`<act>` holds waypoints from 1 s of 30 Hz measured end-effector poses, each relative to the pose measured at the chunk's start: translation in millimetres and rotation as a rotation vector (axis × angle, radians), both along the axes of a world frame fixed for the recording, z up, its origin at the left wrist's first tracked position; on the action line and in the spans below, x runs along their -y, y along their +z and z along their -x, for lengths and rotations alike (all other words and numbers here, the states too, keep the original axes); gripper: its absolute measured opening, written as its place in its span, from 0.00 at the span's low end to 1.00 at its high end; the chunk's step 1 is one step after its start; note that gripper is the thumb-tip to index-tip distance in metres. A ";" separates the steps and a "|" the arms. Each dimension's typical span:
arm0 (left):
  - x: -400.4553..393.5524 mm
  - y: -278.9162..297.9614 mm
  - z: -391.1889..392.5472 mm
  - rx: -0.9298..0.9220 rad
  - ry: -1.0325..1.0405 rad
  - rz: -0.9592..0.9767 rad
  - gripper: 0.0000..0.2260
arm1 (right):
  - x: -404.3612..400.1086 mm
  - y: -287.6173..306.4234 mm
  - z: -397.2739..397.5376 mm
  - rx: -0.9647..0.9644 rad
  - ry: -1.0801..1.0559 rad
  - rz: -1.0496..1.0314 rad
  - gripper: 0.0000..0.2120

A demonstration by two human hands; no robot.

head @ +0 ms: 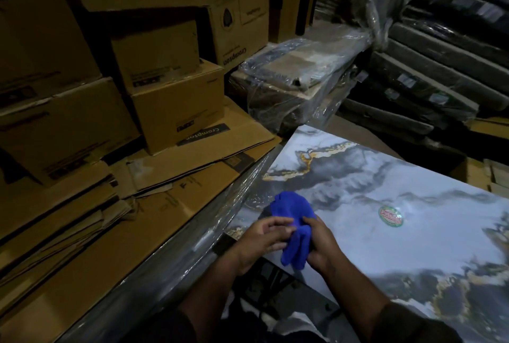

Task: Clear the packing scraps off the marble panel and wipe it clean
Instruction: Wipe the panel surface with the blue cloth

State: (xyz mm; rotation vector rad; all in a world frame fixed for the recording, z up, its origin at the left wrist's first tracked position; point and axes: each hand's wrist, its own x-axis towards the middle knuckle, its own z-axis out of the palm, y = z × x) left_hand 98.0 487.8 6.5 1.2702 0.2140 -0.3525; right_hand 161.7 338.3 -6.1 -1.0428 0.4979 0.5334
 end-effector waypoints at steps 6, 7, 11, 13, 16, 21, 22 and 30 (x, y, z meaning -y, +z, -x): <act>-33.6 -45.4 -3.6 -0.092 0.347 -0.172 0.07 | 7.0 -24.8 -16.7 0.743 0.436 1.015 0.32; -35.5 -52.4 -4.9 -0.101 0.375 -0.219 0.06 | 8.3 -37.6 -16.4 0.800 0.598 1.136 0.34; -34.6 -64.2 -12.7 -0.074 0.333 -0.385 0.14 | 6.0 -104.7 -2.9 0.984 1.095 1.530 0.37; -33.5 -66.8 -18.4 -0.039 0.284 -0.477 0.17 | 3.0 -118.6 5.3 1.061 1.143 1.578 0.33; -39.0 -76.6 -30.1 0.042 0.190 -0.700 0.21 | 1.8 -117.9 -2.7 1.259 1.213 1.556 0.30; -50.8 -81.5 -48.9 0.058 0.012 -0.822 0.29 | 20.1 -118.8 -83.7 1.251 1.305 1.553 0.27; -52.2 -82.7 -53.2 0.040 0.007 -0.785 0.30 | 23.4 -117.0 -105.0 1.150 1.217 1.577 0.28; -67.5 -80.7 -71.5 -0.018 0.037 -0.774 0.38 | -45.8 -107.0 -112.0 0.907 0.977 1.497 0.31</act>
